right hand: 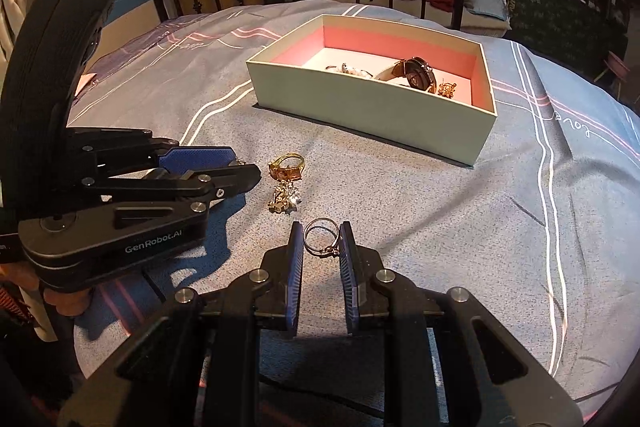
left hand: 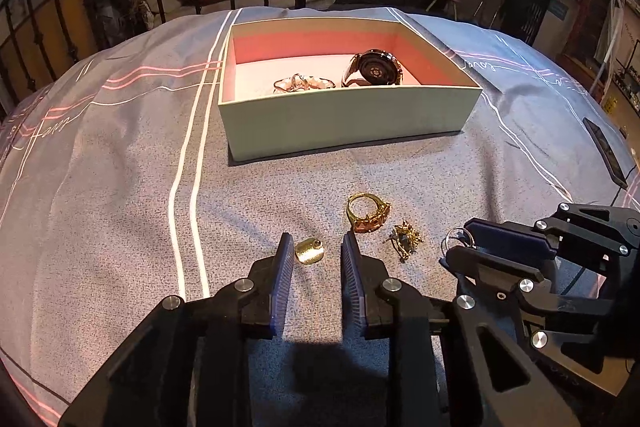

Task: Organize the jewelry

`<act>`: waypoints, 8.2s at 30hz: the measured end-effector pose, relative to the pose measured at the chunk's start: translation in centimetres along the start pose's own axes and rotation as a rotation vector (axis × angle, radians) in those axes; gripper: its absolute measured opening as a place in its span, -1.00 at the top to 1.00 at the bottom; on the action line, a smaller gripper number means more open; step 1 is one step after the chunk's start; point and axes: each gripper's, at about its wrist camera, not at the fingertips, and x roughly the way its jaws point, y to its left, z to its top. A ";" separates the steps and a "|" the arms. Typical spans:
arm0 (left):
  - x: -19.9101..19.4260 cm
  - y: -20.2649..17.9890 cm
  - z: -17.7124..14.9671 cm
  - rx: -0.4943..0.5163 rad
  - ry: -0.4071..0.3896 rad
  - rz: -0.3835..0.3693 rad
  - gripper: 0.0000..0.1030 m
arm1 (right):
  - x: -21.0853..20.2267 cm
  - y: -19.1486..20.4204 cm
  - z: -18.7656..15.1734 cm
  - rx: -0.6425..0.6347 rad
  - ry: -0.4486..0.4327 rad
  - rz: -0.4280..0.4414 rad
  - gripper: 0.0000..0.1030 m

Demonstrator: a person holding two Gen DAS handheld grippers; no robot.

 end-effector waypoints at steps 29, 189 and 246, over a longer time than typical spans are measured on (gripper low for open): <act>-1.7 0.1 11.3 -0.055 -0.143 -0.036 0.74 | -0.2 -5.0 10.4 0.050 -0.166 -0.083 0.62; 5.9 1.0 13.0 -0.105 0.024 0.050 0.21 | 4.7 -7.2 11.3 0.068 -0.049 -0.119 0.61; -14.0 -1.5 0.5 -0.086 -0.549 0.109 -0.87 | -14.4 -1.4 0.3 0.088 -0.673 -0.283 -0.89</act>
